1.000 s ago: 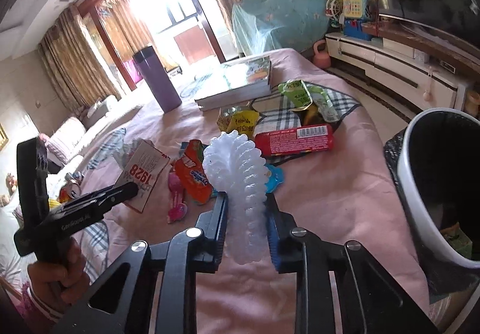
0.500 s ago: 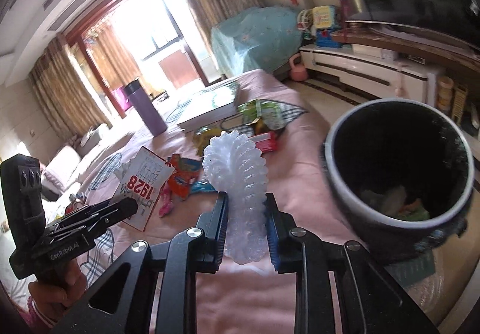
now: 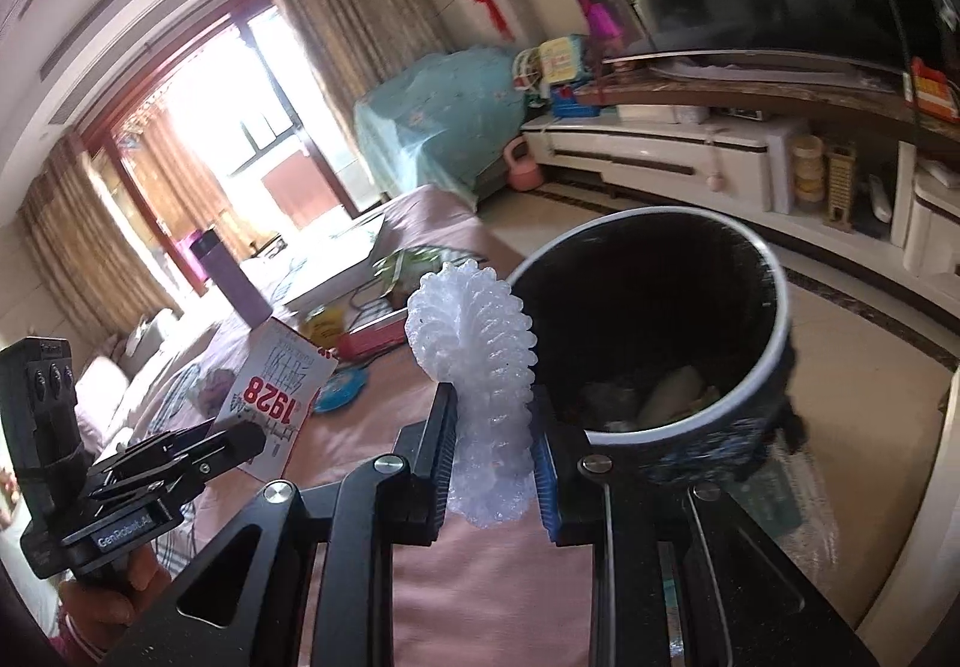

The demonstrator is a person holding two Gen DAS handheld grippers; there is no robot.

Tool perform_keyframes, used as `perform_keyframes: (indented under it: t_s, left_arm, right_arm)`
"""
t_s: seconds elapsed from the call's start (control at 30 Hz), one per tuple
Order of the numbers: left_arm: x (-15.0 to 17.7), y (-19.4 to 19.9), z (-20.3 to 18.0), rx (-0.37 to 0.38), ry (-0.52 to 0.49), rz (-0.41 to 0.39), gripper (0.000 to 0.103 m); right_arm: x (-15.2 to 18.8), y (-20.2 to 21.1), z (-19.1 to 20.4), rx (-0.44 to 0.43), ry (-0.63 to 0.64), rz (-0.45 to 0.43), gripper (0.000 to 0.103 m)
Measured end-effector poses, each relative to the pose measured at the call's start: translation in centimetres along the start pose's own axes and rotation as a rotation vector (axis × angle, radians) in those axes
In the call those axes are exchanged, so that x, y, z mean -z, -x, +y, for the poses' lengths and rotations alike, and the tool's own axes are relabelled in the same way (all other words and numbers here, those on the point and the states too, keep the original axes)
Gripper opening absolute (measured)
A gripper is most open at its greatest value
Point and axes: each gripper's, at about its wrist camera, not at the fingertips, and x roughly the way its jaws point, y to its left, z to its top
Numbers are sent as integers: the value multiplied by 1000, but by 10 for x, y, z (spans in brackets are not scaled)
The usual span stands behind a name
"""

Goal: Collect trash
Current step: 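Carry both items over the bin and open both tools to drop them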

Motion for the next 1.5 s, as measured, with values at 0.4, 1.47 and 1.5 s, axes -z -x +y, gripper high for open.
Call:
perform_keyframes:
  t_s: [0.4,1.47,1.5]
  left_arm:
    - [-33,-39,-41,42,-71,25,35]
    - [-63,-114,-60,56,-89,126,55]
    - [-62,-111,-58,54,-81,124,56]
  right_arm:
    - [-20,9,-37,51,-41,-33,24]
    - [-53,-35,-84,138,-78,56,55]
    - [-53,-34,-84,136,-81,53,58]
